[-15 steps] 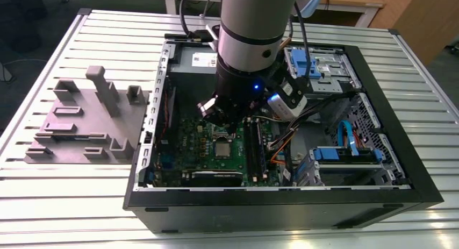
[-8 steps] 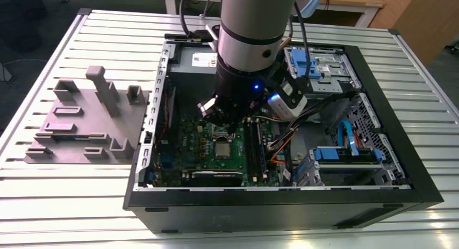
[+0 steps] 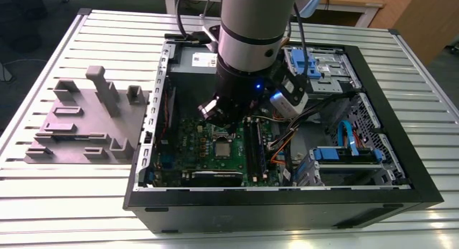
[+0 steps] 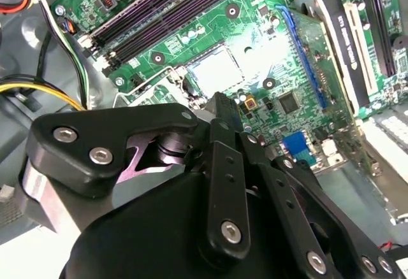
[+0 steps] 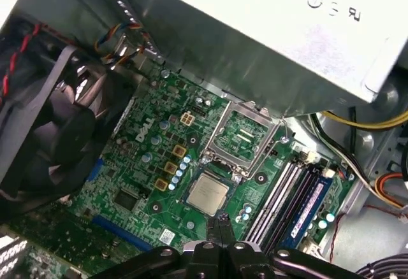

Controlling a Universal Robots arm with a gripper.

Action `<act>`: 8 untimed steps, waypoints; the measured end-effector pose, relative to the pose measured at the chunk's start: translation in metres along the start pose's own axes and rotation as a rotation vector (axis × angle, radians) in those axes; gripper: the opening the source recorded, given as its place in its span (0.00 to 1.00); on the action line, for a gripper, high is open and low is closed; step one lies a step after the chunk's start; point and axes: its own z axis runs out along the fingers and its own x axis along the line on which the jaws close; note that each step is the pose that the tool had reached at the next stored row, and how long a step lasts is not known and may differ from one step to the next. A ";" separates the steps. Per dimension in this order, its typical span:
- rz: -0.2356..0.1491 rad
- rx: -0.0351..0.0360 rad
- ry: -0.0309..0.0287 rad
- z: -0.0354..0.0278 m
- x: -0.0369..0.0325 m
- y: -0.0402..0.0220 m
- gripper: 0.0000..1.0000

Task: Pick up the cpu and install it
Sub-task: 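Close the cpu cover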

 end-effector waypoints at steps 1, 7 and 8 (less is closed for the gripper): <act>-0.002 -0.0042 -0.0022 0.0000 -0.0005 -0.0002 0.10; -0.024 -0.0465 -0.0238 0.0001 -0.0047 -0.0024 0.10; -0.040 -0.0466 -0.0234 0.0003 -0.0046 -0.0025 0.10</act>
